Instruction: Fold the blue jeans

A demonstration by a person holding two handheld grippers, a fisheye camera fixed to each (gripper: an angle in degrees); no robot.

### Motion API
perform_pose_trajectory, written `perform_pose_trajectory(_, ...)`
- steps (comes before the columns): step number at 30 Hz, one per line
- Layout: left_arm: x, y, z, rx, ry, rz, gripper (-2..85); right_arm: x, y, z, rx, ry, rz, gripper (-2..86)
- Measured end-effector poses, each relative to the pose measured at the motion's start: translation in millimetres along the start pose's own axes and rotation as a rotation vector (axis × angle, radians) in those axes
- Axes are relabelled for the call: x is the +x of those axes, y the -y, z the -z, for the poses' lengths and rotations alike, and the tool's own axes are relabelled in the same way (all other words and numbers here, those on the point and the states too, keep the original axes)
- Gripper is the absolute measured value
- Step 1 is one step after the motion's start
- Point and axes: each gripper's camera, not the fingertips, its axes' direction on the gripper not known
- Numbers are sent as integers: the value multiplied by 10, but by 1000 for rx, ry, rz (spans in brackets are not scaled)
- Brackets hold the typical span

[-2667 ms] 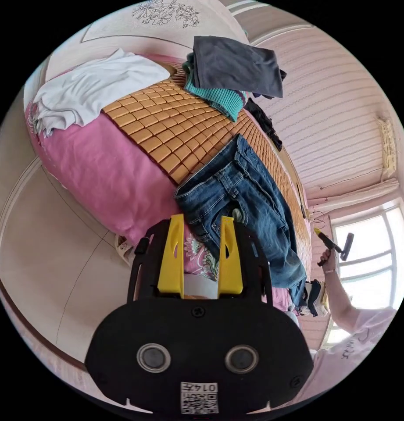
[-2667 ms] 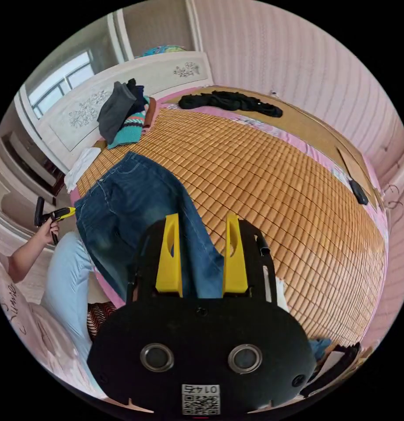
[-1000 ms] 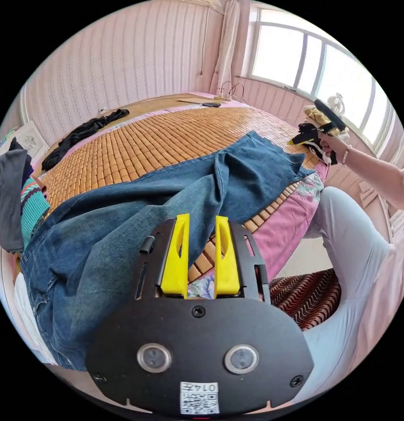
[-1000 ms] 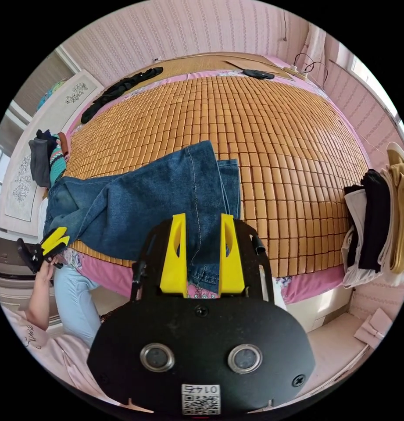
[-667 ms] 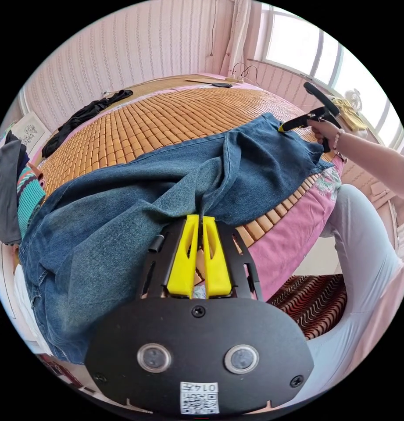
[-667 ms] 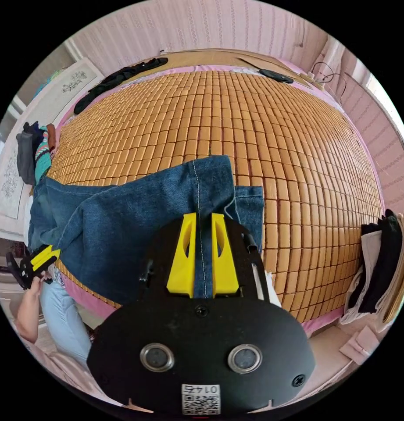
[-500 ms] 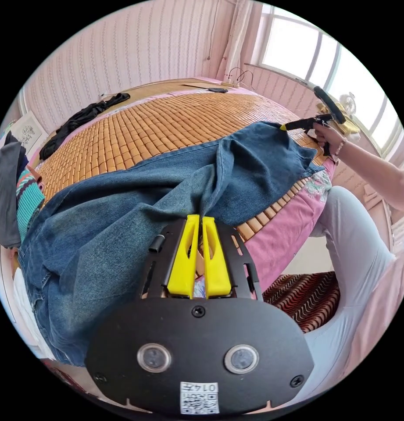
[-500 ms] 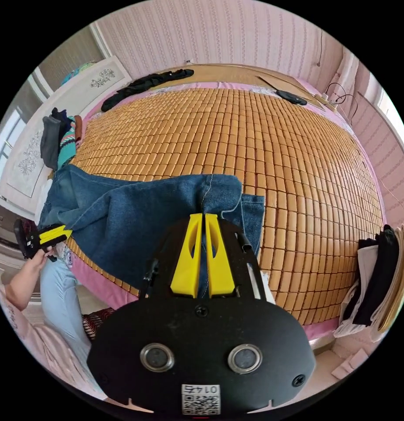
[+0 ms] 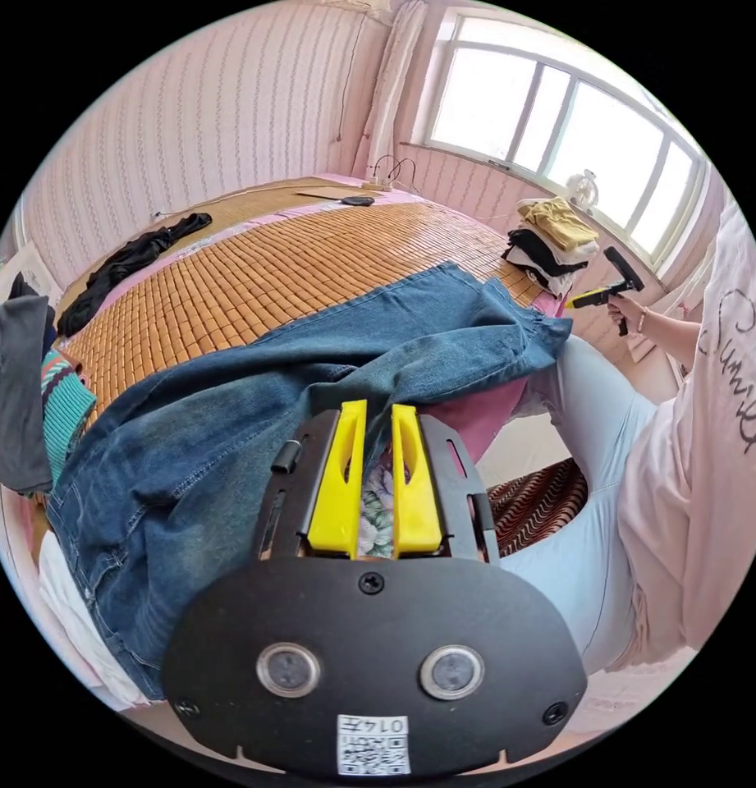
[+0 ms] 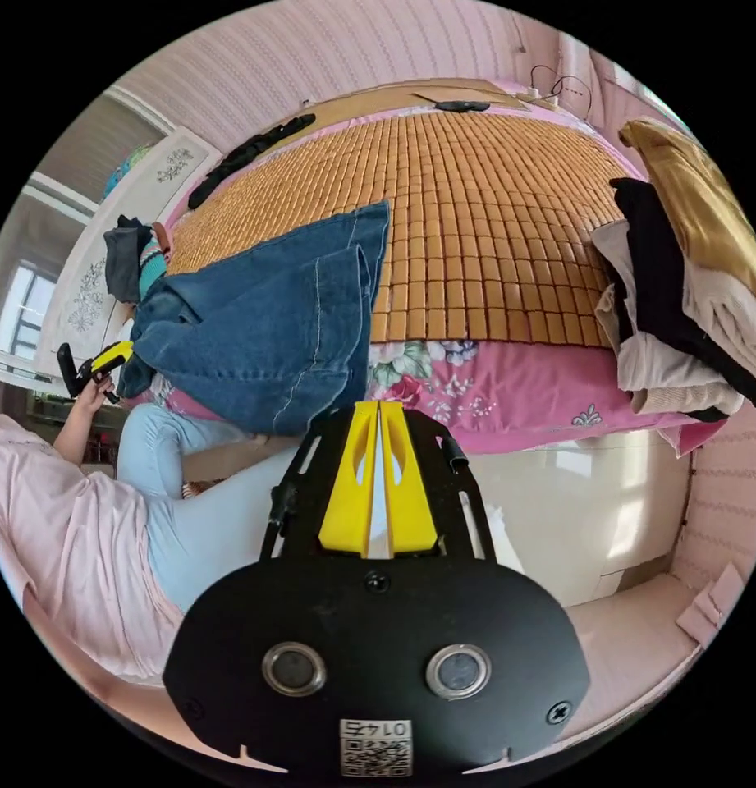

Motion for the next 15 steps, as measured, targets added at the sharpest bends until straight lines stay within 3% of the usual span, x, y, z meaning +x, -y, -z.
perform_pose_trajectory(5, -123, 385, 317, 110, -17, -123, 35, -209, 893, -388, 38, -24, 121, 46)
perform_pose_trajectory(8, -311, 539, 289, 102, 166, -120, 46, -302, 1369, -801, 9, -79, 175, 83)
perform_pose_trajectory(10, -502, 646, 155, 86, 252, -84, 57, -283, 1653, -1075, 12, -115, 154, 87)
perform_pose_trajectory(15, -1137, 1018, -554, -44, 156, 44, 93, -53, 1944, -1418, -7, -111, -23, 104)
